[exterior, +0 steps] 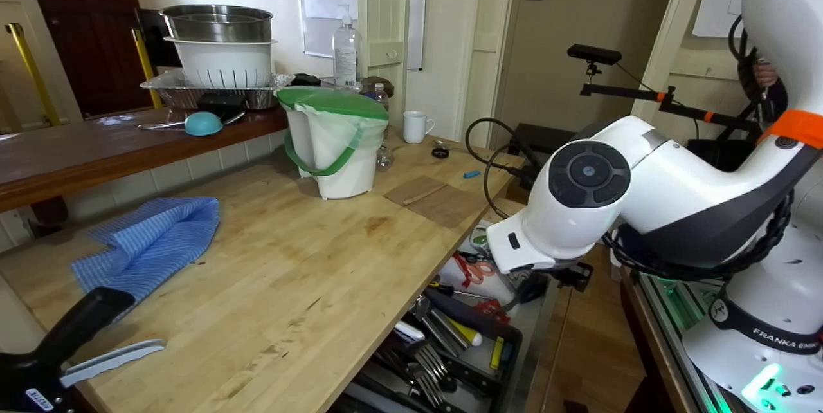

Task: Close the drawer completely

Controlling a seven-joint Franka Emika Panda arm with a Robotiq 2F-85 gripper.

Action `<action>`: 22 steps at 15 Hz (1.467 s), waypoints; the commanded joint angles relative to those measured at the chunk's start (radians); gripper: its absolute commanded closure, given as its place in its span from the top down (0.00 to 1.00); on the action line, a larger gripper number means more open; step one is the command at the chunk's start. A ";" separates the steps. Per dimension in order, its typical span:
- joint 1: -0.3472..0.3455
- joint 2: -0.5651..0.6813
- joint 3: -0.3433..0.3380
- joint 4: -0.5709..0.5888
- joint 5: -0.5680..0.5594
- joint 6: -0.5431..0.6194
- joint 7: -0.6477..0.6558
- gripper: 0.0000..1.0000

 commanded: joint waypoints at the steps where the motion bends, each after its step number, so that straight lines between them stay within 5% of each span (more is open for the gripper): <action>1: 0.052 -0.030 0.042 -0.079 0.124 -0.006 -0.029 1.00; 6: 0.151 -0.080 0.158 -0.209 0.045 -0.004 0.062 1.00; 10: 0.204 -0.011 0.227 -0.167 -0.002 -0.016 0.123 1.00; 17: 0.126 0.062 0.112 -0.163 0.013 0.282 -0.053 1.00; 18: 0.113 0.075 0.096 -0.163 0.025 0.311 -0.088 0.91; 22: 0.081 0.091 0.074 -0.165 -0.027 0.287 -0.144 1.00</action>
